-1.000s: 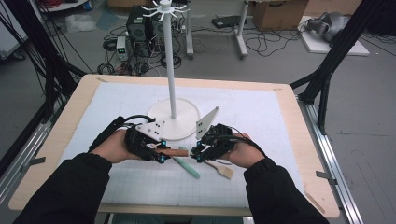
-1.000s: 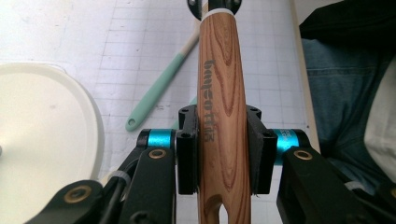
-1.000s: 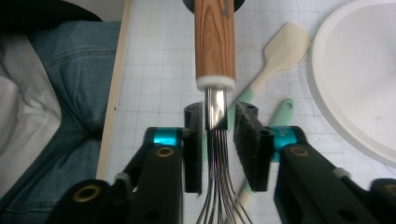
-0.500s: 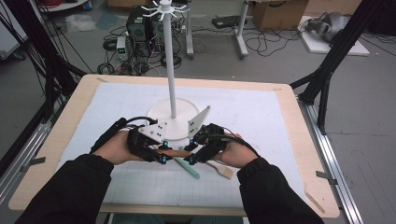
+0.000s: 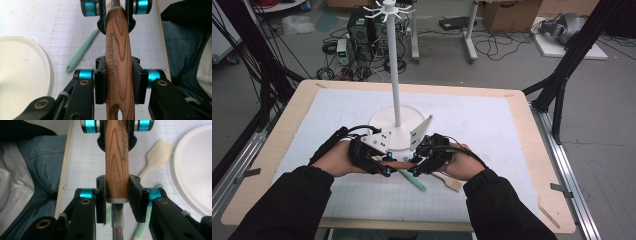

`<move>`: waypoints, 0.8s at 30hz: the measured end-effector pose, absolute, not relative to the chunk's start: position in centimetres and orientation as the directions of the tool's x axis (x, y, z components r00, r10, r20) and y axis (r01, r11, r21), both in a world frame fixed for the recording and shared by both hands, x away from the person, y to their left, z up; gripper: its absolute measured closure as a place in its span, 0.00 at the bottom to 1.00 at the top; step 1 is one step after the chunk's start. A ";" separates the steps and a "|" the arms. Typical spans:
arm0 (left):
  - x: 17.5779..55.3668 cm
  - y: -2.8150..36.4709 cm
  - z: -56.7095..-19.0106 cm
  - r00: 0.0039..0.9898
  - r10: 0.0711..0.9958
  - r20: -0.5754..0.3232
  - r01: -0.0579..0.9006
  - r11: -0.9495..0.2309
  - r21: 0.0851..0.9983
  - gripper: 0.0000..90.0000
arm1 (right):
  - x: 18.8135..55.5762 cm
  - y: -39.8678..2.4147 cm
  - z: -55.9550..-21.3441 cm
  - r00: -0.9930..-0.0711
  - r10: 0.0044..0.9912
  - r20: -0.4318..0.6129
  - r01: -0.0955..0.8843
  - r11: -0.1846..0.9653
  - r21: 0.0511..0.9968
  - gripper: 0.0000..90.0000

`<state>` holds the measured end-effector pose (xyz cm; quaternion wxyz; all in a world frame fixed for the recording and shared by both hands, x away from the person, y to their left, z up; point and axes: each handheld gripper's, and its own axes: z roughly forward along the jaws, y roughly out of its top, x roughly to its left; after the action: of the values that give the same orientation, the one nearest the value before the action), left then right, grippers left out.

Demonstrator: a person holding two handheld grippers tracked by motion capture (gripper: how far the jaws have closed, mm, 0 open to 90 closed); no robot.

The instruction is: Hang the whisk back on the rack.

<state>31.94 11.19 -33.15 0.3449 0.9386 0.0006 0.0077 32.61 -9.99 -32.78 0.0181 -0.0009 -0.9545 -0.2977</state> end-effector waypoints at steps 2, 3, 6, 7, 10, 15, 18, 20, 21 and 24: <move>32.0 11.3 -33.1 1.000 0.006 -0.003 0.006 -0.754 0.657 0.77 | 32.6 -10.0 -32.7 -1.000 -0.008 0.029 0.009 0.824 0.567 0.78; 32.0 11.3 -33.0 1.000 0.009 -0.004 0.010 -0.747 0.665 0.77 | 32.6 -10.1 -32.7 -1.000 -0.009 0.027 0.008 0.823 0.567 0.78; 32.0 11.5 -32.7 1.000 0.006 -0.004 0.007 -0.734 0.679 0.77 | 32.5 -10.1 -32.7 -1.000 -0.012 0.024 0.004 0.821 0.570 0.79; 32.0 11.5 -32.6 1.000 0.009 -0.006 0.011 -0.729 0.685 0.77 | 32.5 -10.1 -32.7 -1.000 -0.016 0.021 -0.001 0.821 0.572 0.79; 32.0 11.6 -32.5 1.000 0.012 -0.003 0.011 -0.725 0.689 0.77 | 32.5 -10.0 -32.6 -1.000 -0.016 0.016 -0.004 0.820 0.573 0.79; 32.0 11.9 -32.2 1.000 0.022 -0.001 0.016 -0.703 0.711 0.77 | 32.5 -10.1 -32.4 -1.000 -0.013 0.005 -0.008 0.809 0.588 0.79; 32.1 12.2 -32.0 1.000 0.032 0.000 0.022 -0.692 0.721 0.72 | 32.6 -10.5 -32.1 -1.000 -0.010 0.009 -0.002 0.797 0.604 0.79; 32.1 12.5 -31.8 0.999 0.038 -0.001 0.026 -0.680 0.733 0.70 | 32.7 -10.7 -32.0 -1.000 -0.002 0.008 0.004 0.793 0.609 0.79; 32.0 12.6 -31.7 0.999 0.043 0.001 0.028 -0.671 0.741 0.69 | 32.7 -10.7 -31.9 -1.000 0.001 0.007 0.005 0.791 0.612 0.79; 32.0 12.9 -31.5 0.999 0.048 0.001 0.030 -0.645 0.764 0.68 | 32.7 -10.8 -31.9 -1.000 0.002 0.006 0.005 0.789 0.615 0.79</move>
<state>31.99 12.91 -31.51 0.4209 0.9068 0.0216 0.0107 32.65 -10.78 -31.89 0.0024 -0.0017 -0.9457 -0.3249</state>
